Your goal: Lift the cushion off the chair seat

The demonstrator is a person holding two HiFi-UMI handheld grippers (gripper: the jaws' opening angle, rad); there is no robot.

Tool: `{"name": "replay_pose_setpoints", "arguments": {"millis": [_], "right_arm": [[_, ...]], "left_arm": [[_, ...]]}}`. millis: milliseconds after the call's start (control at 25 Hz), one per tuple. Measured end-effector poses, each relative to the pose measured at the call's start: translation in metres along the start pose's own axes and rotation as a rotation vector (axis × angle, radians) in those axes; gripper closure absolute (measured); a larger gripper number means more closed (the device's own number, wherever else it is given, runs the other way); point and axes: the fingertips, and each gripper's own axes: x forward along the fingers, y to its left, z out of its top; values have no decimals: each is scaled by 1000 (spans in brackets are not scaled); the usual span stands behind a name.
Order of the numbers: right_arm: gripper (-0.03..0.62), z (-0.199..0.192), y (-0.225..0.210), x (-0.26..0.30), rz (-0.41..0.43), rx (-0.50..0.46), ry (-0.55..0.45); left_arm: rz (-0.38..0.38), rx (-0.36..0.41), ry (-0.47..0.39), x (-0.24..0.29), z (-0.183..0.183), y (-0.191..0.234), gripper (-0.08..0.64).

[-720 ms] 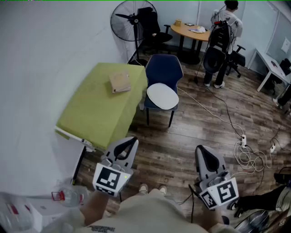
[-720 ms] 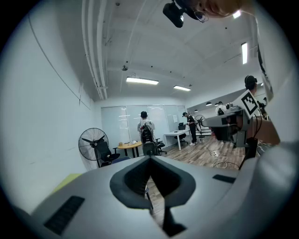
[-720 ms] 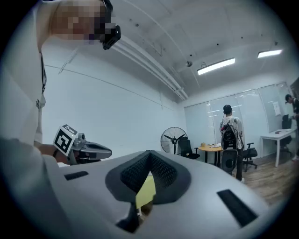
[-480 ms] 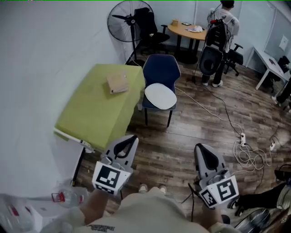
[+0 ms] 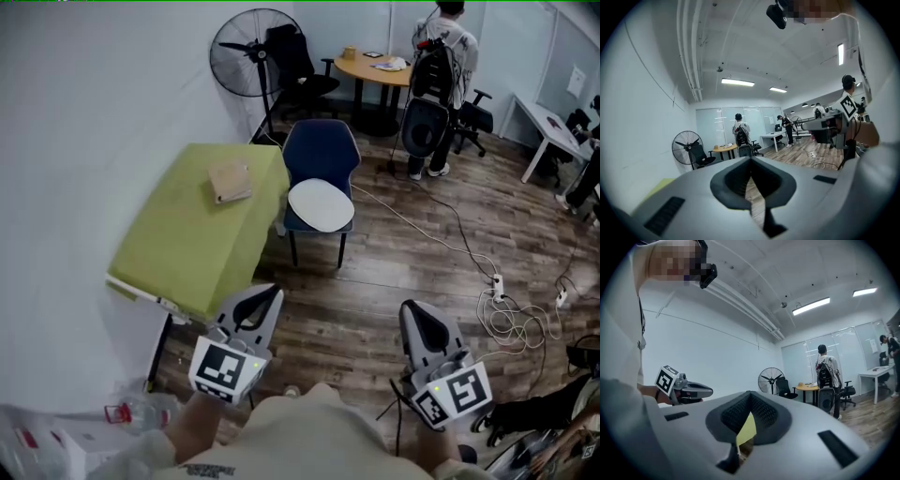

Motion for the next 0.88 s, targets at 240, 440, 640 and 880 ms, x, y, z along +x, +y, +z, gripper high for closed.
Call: {"name": "replay_pose_setpoints", "arguments": {"millis": [240, 440, 640, 880], "right_arm": [[437, -5, -16, -4, 10, 7, 1], [341, -23, -29, 0, 22, 27, 60], [341, -30, -46, 7, -6, 39, 65], [341, -36, -72, 29, -28, 29, 89]], "left_arm": [[95, -72, -115, -1, 14, -5, 529], [89, -98, -51, 13, 0, -9, 339], [96, -108, -26, 26, -14, -5, 339], [74, -93, -21, 59, -21, 10, 339]]}}
